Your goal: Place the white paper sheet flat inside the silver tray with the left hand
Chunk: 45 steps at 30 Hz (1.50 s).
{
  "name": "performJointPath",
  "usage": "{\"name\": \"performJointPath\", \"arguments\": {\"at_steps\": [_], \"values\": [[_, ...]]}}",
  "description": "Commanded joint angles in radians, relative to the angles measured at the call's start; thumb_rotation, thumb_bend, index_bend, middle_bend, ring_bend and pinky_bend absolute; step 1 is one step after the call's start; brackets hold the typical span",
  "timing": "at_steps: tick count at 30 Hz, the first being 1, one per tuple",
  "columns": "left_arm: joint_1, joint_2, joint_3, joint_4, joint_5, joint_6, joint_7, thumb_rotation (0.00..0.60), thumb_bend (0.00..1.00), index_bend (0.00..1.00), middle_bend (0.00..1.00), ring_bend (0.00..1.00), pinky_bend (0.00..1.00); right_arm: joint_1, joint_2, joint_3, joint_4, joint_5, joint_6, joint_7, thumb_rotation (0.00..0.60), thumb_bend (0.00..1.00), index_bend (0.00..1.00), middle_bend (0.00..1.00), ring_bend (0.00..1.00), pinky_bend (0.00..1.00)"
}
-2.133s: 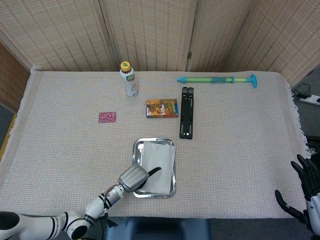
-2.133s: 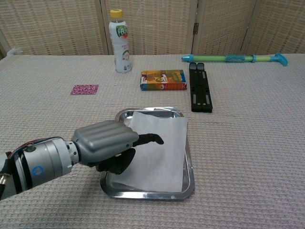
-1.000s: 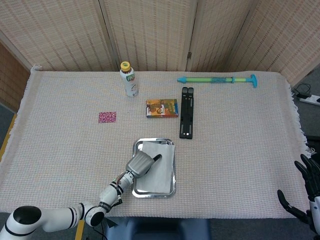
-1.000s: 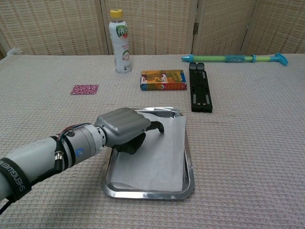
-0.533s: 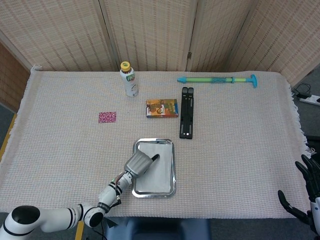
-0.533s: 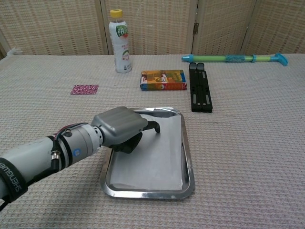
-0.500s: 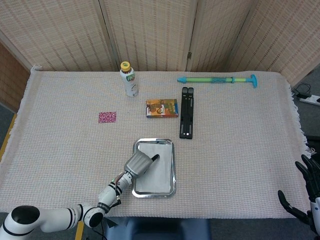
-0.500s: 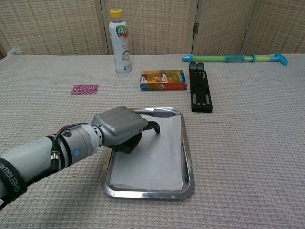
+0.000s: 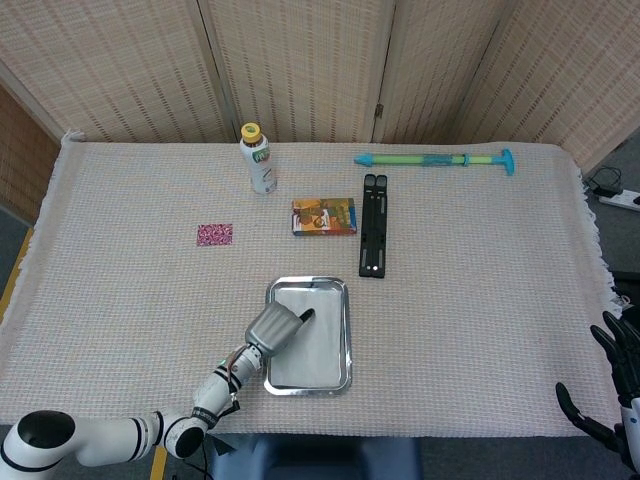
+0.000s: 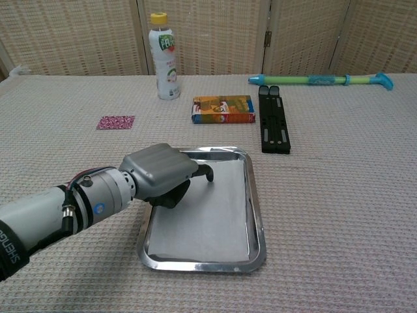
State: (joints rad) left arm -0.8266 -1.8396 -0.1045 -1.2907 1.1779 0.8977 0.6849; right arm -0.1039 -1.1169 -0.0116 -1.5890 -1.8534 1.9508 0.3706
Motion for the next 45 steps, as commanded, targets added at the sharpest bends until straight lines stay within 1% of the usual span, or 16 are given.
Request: {"name": "performJointPath", "arguments": {"at_steps": [1, 10, 17, 18, 20, 22, 23, 25, 26, 27, 28, 30, 33, 37, 39, 45], "values": [[-0.001, -0.002, 0.0, 0.002, -0.006, 0.003, 0.007, 0.6, 1.0, 0.25, 1.0, 1.0, 1.0, 0.0, 0.001, 0.0, 0.0, 0.001, -0.001, 0.002, 0.6, 0.43, 0.0, 0.0, 0.0, 0.0], [-0.004, 0.005, -0.003, -0.022, 0.011, 0.027, -0.005, 0.6, 1.0, 0.24, 1.0, 1.0, 1.0, -0.001, 0.001, -0.001, 0.001, -0.002, 0.003, 0.003, 0.6, 0.43, 0.0, 0.0, 0.0, 0.0], [0.007, 0.045, -0.023, -0.096, 0.148, 0.141, -0.12, 0.6, 0.99, 0.2, 1.0, 1.0, 1.0, 0.0, 0.001, -0.003, 0.003, -0.005, 0.0, 0.004, 0.6, 0.43, 0.0, 0.0, 0.0, 0.0], [0.013, 0.06, -0.024, -0.115, 0.165, 0.16, -0.136, 0.6, 0.97, 0.2, 1.0, 1.0, 1.0, 0.0, 0.002, -0.003, 0.003, -0.005, 0.001, 0.005, 0.6, 0.43, 0.0, 0.0, 0.0, 0.0], [0.036, 0.11, -0.02, -0.173, 0.191, 0.202, -0.158, 0.6, 0.88, 0.19, 1.0, 0.99, 1.0, 0.0, 0.002, -0.002, 0.004, -0.005, 0.001, 0.005, 0.6, 0.43, 0.0, 0.0, 0.0, 0.0], [0.069, 0.166, -0.008, -0.233, 0.219, 0.25, -0.184, 0.6, 0.78, 0.18, 1.0, 0.94, 1.0, 0.002, 0.0, -0.002, 0.005, -0.004, -0.004, 0.0, 0.6, 0.43, 0.0, 0.0, 0.0, 0.0], [0.084, 0.191, 0.001, -0.256, 0.231, 0.27, -0.194, 0.6, 0.71, 0.18, 1.0, 0.88, 0.99, 0.003, -0.001, -0.003, 0.006, -0.004, -0.008, -0.002, 0.6, 0.43, 0.0, 0.0, 0.0, 0.0], [0.124, 0.249, 0.032, -0.306, 0.258, 0.31, -0.219, 0.6, 0.61, 0.17, 0.96, 0.74, 0.9, 0.007, -0.005, -0.005, 0.006, -0.007, -0.018, -0.011, 0.6, 0.43, 0.0, 0.0, 0.0, 0.0], [0.143, 0.275, 0.048, -0.327, 0.267, 0.325, -0.224, 0.6, 0.55, 0.16, 0.89, 0.66, 0.79, 0.008, -0.008, -0.006, 0.006, -0.008, -0.023, -0.016, 0.6, 0.43, 0.0, 0.0, 0.0, 0.0], [0.168, 0.309, 0.071, -0.353, 0.279, 0.347, -0.223, 0.6, 0.49, 0.14, 0.78, 0.56, 0.64, 0.011, -0.011, -0.007, 0.006, -0.009, -0.029, -0.023, 0.6, 0.43, 0.0, 0.0, 0.0, 0.0], [0.189, 0.334, 0.089, -0.371, 0.288, 0.367, -0.217, 0.6, 0.45, 0.13, 0.7, 0.49, 0.53, 0.013, -0.014, -0.007, 0.006, -0.01, -0.035, -0.03, 0.6, 0.43, 0.0, 0.0, 0.0, 0.0], [0.243, 0.386, 0.134, -0.404, 0.31, 0.42, -0.194, 0.6, 0.38, 0.12, 0.53, 0.35, 0.35, 0.018, -0.021, -0.008, 0.008, -0.008, -0.051, -0.044, 0.6, 0.43, 0.0, 0.0, 0.0, 0.0], [0.329, 0.448, 0.192, -0.431, 0.337, 0.509, -0.178, 0.6, 0.31, 0.12, 0.33, 0.17, 0.16, 0.029, -0.024, -0.014, 0.012, -0.005, -0.086, -0.065, 0.6, 0.43, 0.0, 0.0, 0.0, 0.0], [0.451, 0.499, 0.234, -0.415, 0.333, 0.636, -0.216, 0.6, 0.27, 0.09, 0.13, 0.03, 0.03, 0.045, -0.006, -0.03, 0.006, 0.007, -0.148, -0.085, 0.6, 0.43, 0.0, 0.0, 0.0, 0.0], [0.516, 0.509, 0.243, -0.384, 0.326, 0.707, -0.246, 0.6, 0.26, 0.08, 0.07, 0.0, 0.0, 0.048, -0.007, -0.022, 0.004, 0.02, -0.155, -0.101, 0.6, 0.43, 0.0, 0.0, 0.0, 0.0], [0.631, 0.538, 0.26, -0.308, 0.339, 0.809, -0.357, 0.6, 0.24, 0.07, 0.06, 0.0, 0.0, 0.054, -0.022, 0.0, 0.005, 0.064, -0.171, -0.127, 0.6, 0.43, 0.0, 0.0, 0.0, 0.0]]}}
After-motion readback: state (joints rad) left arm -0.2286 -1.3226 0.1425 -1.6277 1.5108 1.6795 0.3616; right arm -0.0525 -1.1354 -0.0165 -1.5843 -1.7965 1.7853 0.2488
